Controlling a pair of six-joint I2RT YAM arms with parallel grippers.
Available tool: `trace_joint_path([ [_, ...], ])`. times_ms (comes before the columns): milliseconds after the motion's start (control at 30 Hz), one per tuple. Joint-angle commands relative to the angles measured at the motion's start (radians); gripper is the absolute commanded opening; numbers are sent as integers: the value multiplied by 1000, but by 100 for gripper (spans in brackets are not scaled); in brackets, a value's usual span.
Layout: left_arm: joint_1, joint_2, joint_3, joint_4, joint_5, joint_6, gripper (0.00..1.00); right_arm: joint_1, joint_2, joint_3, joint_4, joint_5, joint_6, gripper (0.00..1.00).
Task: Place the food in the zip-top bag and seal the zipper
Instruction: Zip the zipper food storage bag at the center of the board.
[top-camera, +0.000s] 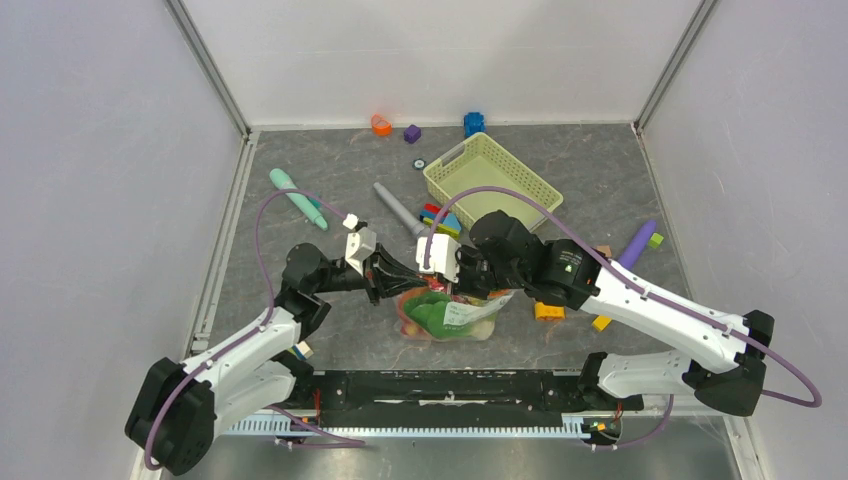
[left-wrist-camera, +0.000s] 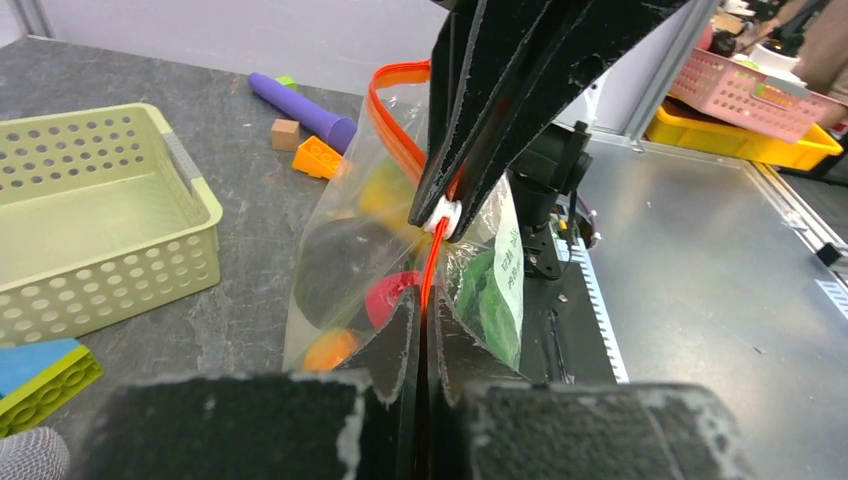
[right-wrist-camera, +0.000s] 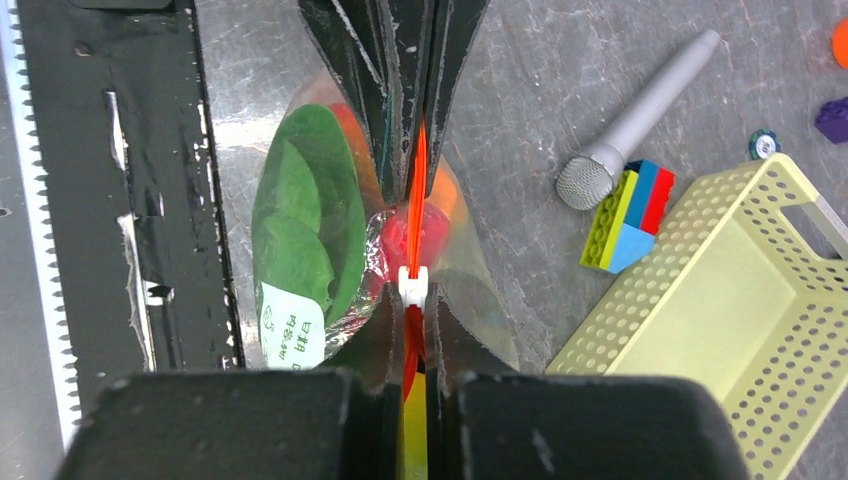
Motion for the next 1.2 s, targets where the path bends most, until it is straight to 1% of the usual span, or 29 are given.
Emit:
trace_joint_path([
  [0,-5,-45,16,-45,-106,62,2,-1,-3,40,8,111,31,0],
  [167,-5,-108,-10,-99,-183,108,2,-1,-13,58,-58,224,60,1],
  [233,-5,-121,-10,-124,-192,128,2,-1,-20,61,-74,253,64,1],
  [533,-5,-131,-10,-162,-216,156,2,-1,-24,79,-152,350,60,7],
  [667,-5,-128,-10,-178,-243,163,2,-2,-33,86,-197,436,55,7],
  [767,-5,-127,-7,-188,-250,168,2,-4,-63,68,-197,512,4,9],
  [967,-5,-143,-11,-206,-274,177,2,-12,-95,51,-208,537,-31,12],
  [1167,-5,-147,-10,-213,-281,177,2,-23,-128,-44,-213,574,-81,16],
])
